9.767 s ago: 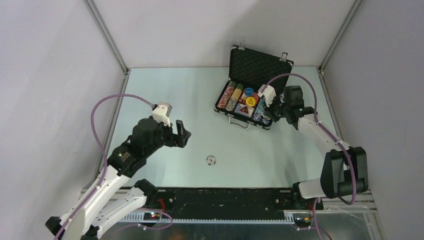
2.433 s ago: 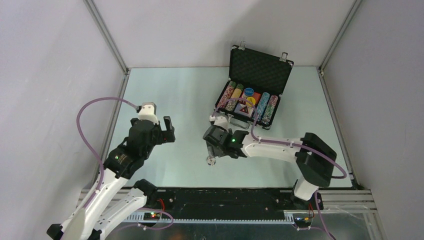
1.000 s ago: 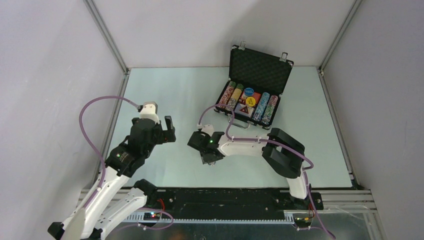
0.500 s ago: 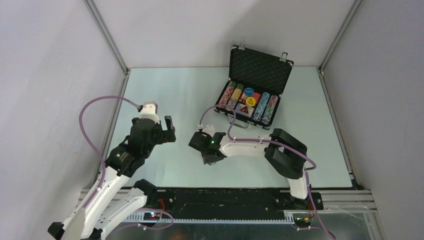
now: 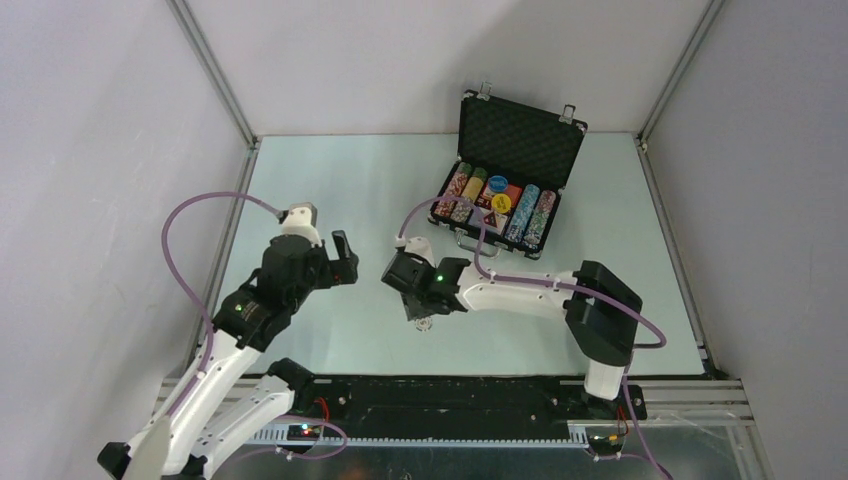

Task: Pack up texas hold em set

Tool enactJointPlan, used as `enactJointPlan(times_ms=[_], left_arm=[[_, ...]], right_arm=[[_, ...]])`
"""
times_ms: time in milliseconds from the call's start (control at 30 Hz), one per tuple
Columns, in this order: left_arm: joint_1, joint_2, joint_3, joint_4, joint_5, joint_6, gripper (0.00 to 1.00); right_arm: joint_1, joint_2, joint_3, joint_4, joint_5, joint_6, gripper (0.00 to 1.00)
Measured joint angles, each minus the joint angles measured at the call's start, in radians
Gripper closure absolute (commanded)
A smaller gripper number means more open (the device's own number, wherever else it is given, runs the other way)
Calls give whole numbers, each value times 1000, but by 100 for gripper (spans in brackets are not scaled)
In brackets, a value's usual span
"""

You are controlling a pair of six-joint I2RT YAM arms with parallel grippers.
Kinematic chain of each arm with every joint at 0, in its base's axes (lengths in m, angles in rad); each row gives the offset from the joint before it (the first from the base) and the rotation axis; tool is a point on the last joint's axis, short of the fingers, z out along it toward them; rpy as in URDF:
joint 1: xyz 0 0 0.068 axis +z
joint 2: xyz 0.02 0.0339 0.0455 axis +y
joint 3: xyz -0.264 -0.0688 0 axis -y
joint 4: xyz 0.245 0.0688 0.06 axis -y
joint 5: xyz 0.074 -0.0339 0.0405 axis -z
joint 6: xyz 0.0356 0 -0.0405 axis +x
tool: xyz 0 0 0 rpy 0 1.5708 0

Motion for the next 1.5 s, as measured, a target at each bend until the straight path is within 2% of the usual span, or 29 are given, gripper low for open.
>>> enactJointPlan(times_ms=[333,500,633,867,1067,1200,1500], left_arm=[[14,43,-55,82,237,-156,2],[126,38,-98,150,384,-220,4],[263,38,-204,274,562,-306,6],[290,83,-408,595,826,-533,6],[290,63,-428,785,919,-648,6],[286,51,-428,875,955,-694,10],[204,68,-441,954,976,-741,19]], right_arm=[[-26,-121,-25,-46,6,-172,57],[-69,-200,-52,-66,-15,-251,57],[-100,-263,-72,-83,-59,-310,57],[-124,-348,-74,-86,-187,-413,57],[-150,-397,-74,-76,-317,-462,57],[-156,-403,-74,-71,-368,-482,57],[-146,-403,-57,-73,-402,-534,57]])
